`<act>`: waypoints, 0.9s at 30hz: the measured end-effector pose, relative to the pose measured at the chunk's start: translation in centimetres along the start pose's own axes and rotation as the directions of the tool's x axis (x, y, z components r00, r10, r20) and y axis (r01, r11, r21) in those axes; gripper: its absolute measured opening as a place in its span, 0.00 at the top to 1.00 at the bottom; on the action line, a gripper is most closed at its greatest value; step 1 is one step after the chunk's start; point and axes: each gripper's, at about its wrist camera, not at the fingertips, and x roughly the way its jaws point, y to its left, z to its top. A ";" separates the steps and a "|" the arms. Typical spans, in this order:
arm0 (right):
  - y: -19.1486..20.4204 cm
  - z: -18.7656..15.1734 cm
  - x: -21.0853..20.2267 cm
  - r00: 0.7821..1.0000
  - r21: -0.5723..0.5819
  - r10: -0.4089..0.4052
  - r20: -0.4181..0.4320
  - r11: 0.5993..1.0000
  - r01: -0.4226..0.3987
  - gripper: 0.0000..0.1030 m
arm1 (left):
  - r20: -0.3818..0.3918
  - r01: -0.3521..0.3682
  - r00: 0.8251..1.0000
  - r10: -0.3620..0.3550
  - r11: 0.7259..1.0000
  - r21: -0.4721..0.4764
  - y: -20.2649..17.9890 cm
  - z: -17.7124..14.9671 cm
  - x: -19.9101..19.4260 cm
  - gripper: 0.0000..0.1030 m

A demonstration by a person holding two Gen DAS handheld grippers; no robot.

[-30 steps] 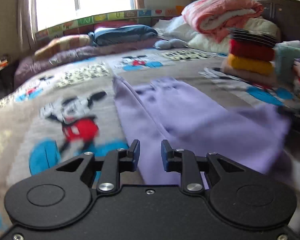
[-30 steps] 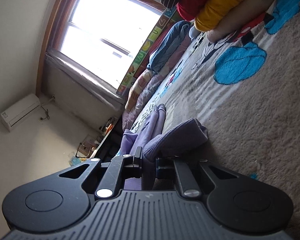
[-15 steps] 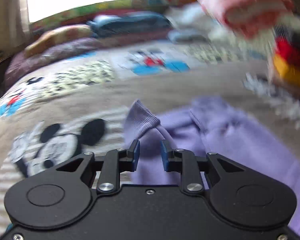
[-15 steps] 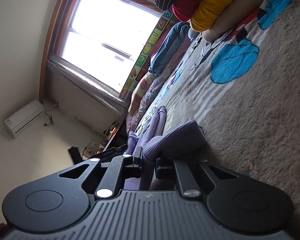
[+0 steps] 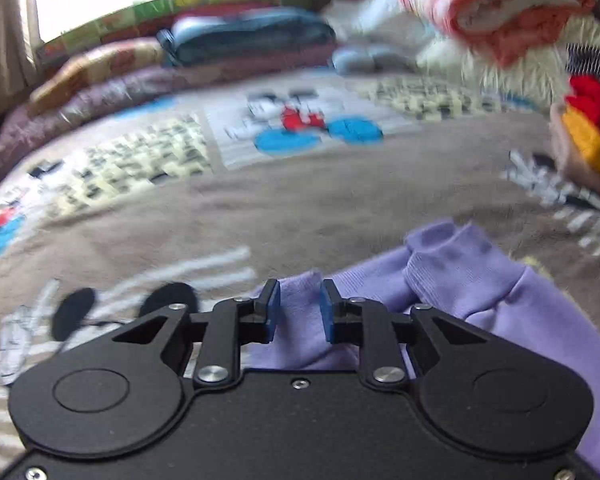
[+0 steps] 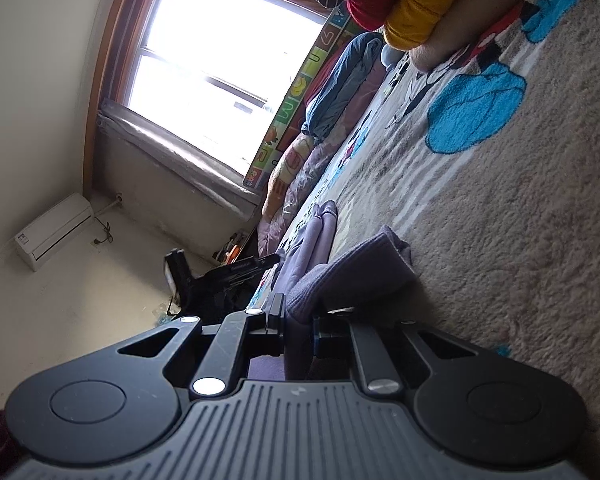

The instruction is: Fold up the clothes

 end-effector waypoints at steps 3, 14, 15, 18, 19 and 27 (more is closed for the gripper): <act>0.0 -0.1 0.0 1.000 0.000 0.000 0.000 1.000 0.000 0.86 | -0.067 -0.008 0.998 0.011 0.999 0.052 -0.8 0.5 1.5 0.82; -0.1 -0.1 0.2 1.000 -0.002 0.005 -0.005 1.000 -0.005 0.85 | -0.093 -0.002 0.996 -0.005 0.998 -0.070 -0.2 1.3 2.0 0.82; -0.1 -0.2 0.2 1.000 -0.002 0.004 -0.006 1.000 -0.004 0.85 | -0.073 0.006 0.997 -0.014 0.995 -0.104 0.2 1.7 1.3 0.81; 0.0 -0.2 0.2 1.000 -0.005 0.001 -0.007 1.000 -0.001 0.85 | 0.069 0.021 0.998 -0.009 0.984 -0.177 2.0 1.7 -3.7 0.81; 0.0 -0.2 0.2 1.000 -0.006 0.001 -0.007 1.000 -0.001 0.85 | 0.102 0.021 0.995 -0.001 0.982 -0.189 2.4 1.3 -5.4 0.81; 0.1 -0.1 0.1 1.000 -0.010 -0.003 -0.006 1.000 0.003 0.85 | 0.202 -0.028 0.977 0.068 0.980 -0.198 1.6 -6.3 -18.4 0.81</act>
